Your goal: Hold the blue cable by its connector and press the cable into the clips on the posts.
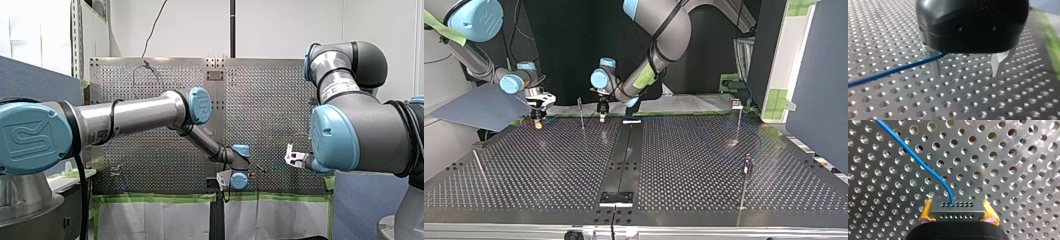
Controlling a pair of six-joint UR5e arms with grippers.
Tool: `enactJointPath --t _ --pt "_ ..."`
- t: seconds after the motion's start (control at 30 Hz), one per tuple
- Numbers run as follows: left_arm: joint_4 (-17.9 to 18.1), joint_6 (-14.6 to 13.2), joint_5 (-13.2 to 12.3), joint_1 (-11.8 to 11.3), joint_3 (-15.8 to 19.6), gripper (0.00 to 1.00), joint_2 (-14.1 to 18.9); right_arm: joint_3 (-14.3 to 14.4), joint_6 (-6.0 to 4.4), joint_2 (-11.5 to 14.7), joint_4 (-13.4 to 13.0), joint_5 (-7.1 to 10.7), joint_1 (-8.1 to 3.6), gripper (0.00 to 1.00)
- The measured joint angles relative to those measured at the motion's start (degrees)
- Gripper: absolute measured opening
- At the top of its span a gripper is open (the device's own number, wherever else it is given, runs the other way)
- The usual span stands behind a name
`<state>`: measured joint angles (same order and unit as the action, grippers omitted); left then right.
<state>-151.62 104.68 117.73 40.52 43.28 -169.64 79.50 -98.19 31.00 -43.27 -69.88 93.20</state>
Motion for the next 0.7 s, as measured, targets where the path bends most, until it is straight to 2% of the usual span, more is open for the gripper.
enactJointPath --t 0.13,0.4,0.53,0.7 --pt "0.0 -1.8 -0.7 0.4 1.7 1.0 1.4 0.0 0.0 0.0 0.3 0.0 0.11 0.0" --pt "2.5 -5.9 -4.4 1.2 5.9 1.0 5.4 0.0 0.0 0.0 1.2 0.0 0.31 0.0" --pt "1.3 -7.3 -6.1 1.7 7.2 1.0 6.4 0.0 0.06 0.0 1.4 -0.01 0.34 0.0" --pt "-0.9 -9.2 -5.3 2.2 8.1 1.0 6.6 0.0 0.16 0.0 1.8 -0.04 0.47 0.0"
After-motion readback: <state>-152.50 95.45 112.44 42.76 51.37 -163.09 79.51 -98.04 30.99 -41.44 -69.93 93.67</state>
